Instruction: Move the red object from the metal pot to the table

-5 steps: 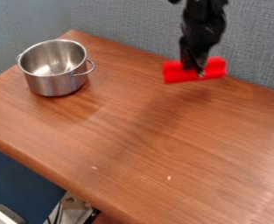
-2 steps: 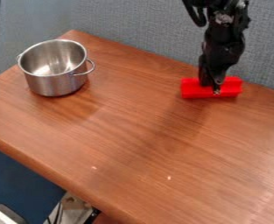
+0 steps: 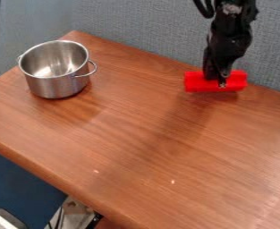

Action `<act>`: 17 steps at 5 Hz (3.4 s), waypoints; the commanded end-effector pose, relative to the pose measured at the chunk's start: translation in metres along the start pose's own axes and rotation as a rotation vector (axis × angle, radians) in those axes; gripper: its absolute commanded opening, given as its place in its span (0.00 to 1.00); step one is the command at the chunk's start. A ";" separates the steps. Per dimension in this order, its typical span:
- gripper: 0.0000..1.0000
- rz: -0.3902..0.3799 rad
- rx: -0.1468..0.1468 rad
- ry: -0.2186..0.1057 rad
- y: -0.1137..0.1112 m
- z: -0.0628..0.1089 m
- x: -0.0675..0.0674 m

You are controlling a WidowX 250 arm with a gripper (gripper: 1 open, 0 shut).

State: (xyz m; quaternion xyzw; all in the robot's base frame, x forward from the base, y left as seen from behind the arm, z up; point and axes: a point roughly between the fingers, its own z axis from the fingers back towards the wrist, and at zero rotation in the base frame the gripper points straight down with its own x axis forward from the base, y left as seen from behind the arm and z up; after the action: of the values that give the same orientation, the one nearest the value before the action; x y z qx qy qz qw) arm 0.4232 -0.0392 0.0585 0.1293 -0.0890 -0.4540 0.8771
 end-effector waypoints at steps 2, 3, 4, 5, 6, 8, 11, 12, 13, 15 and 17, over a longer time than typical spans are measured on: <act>0.00 0.036 0.060 -0.056 0.027 0.016 0.000; 0.00 0.031 0.050 -0.061 0.026 0.007 0.002; 0.00 0.031 0.043 -0.060 0.025 0.002 0.002; 0.00 0.036 0.042 -0.059 0.027 0.001 0.000; 0.00 0.039 0.040 -0.057 0.027 0.000 -0.001; 0.00 0.043 0.032 -0.051 0.026 -0.001 -0.001; 0.00 0.051 0.022 -0.044 0.026 0.000 -0.004; 0.00 0.052 0.019 -0.041 0.026 0.000 -0.004; 0.00 0.054 0.015 -0.038 0.026 0.000 -0.005; 0.00 0.054 0.008 -0.031 0.026 0.000 -0.005; 0.00 0.054 0.002 -0.023 0.025 0.002 -0.006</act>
State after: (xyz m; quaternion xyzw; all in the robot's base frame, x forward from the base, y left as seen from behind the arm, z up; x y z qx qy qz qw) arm 0.4280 -0.0238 0.0454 0.1105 -0.0730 -0.4400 0.8882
